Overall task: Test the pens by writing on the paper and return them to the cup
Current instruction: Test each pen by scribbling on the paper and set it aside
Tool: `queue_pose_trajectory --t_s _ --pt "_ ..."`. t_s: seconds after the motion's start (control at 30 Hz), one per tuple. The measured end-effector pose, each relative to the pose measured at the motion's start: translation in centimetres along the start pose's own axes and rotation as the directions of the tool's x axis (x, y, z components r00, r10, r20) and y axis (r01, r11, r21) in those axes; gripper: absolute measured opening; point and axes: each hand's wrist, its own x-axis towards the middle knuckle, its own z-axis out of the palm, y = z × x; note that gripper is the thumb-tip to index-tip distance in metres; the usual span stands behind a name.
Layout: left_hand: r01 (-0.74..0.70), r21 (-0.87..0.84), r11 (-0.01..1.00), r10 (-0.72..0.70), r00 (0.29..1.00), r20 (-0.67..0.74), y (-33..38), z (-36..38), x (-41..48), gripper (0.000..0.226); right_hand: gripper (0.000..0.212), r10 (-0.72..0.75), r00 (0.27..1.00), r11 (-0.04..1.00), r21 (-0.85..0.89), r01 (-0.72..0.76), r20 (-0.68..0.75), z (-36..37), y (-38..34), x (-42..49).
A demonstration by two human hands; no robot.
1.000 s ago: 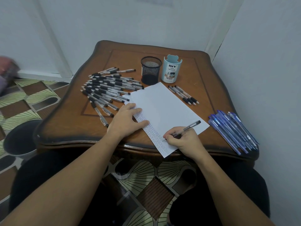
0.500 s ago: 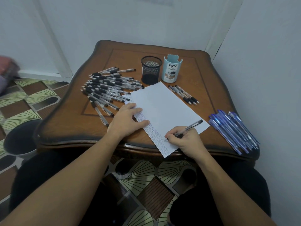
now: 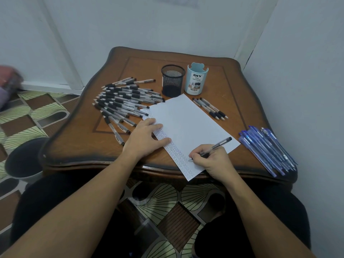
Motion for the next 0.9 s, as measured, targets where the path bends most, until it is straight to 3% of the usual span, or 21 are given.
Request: queue_pose_trajectory --t_s 0.4,0.53,0.7,0.9 --pt "0.006 0.0 1.0 -0.006 1.0 0.011 -0.08 0.06 0.07 0.068 0.026 -0.024 1.0 1.0 -0.011 0.024 -0.007 -0.04 0.38 0.14" --pt "0.006 0.005 1.0 -0.006 1.0 0.009 -0.11 0.08 0.12 0.067 0.015 -0.025 1.0 1.0 -0.002 0.025 0.004 -0.14 0.26 0.11" --pt "0.005 0.002 1.0 -0.005 1.0 0.009 -0.05 0.06 0.08 0.067 0.024 -0.038 0.999 0.999 -0.034 0.037 -0.028 0.06 0.43 0.3" --pt "0.007 -0.004 1.0 -0.007 1.0 0.018 0.02 -0.15 0.01 0.067 0.034 0.061 0.993 0.964 0.265 -0.032 -0.101 -0.43 -0.15 0.78"
